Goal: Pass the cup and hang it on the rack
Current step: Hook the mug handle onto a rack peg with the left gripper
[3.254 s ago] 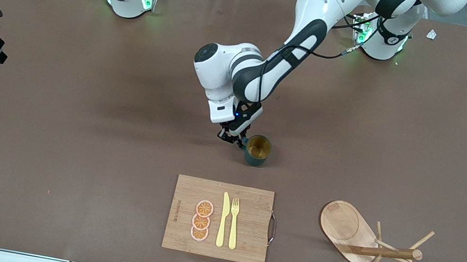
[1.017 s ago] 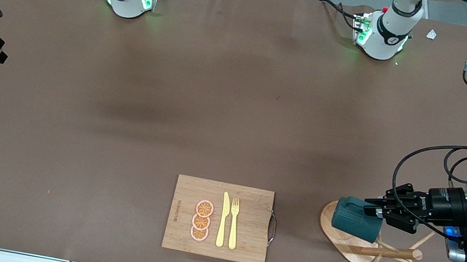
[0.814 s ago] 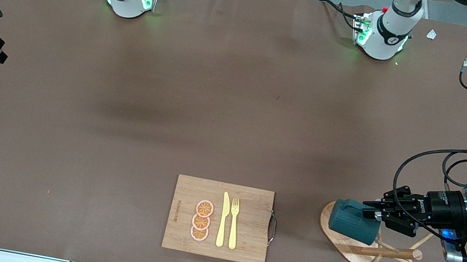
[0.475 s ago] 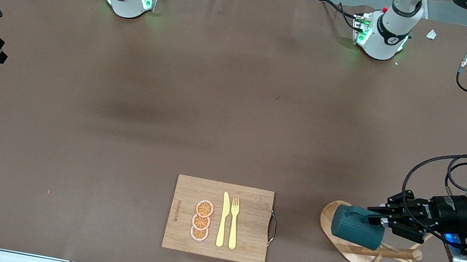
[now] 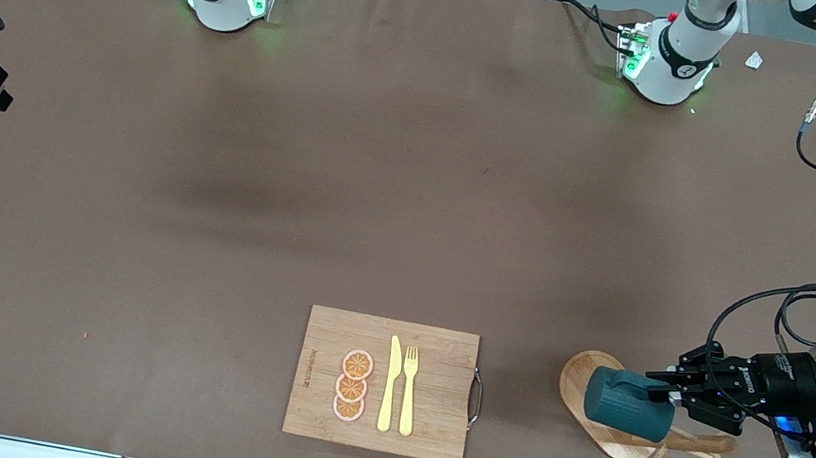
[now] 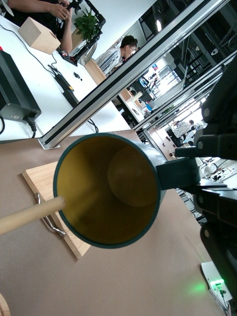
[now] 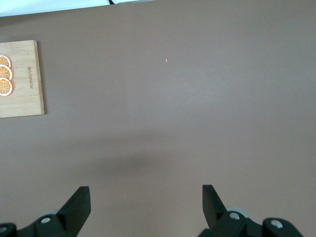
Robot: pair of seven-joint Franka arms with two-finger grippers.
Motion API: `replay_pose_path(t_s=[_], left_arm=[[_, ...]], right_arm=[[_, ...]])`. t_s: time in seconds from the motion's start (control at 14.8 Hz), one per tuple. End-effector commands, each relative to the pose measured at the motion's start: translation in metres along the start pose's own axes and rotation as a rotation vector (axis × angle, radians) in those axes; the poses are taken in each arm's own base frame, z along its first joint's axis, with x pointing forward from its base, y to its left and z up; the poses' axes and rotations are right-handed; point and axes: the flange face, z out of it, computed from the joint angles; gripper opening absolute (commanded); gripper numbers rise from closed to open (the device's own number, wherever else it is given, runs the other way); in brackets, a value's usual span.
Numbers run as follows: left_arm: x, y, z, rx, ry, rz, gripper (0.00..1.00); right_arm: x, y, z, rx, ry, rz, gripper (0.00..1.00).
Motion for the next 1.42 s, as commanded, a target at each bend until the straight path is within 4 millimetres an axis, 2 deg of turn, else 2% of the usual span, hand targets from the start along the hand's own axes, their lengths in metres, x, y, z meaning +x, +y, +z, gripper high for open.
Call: replay_pose_path(t_s=[0.0,0.27,0.47,0.61,0.95,1.36], left_arm=[[0.006,-0.001,-0.003,-0.027,-0.016,0.004,0.00],[0.017,-0.003,-0.019,-0.074,-0.023,-0.024,0.00],[0.026,-0.009,-0.022,-0.084,-0.030,-0.025,0.00],[0.034,-0.012,-0.035,-0.120,-0.037,-0.043,0.00],[0.053,-0.028,-0.034,-0.133,-0.087,-0.020,0.00],[0.061,-0.035,-0.039,-0.169,-0.153,-0.030,0.01]], right_arm=[[-0.002,0.004,0.001,-0.012,-0.006,0.016,1.00],[-0.002,0.004,0.001,-0.012,-0.006,0.016,1.00],[-0.002,0.004,0.002,-0.012,-0.007,0.016,1.00],[-0.002,0.004,0.002,-0.012,-0.007,0.016,1.00],[-0.002,0.004,0.001,-0.012,-0.006,0.016,1.00],[-0.002,0.004,0.001,-0.012,-0.006,0.016,1.00]])
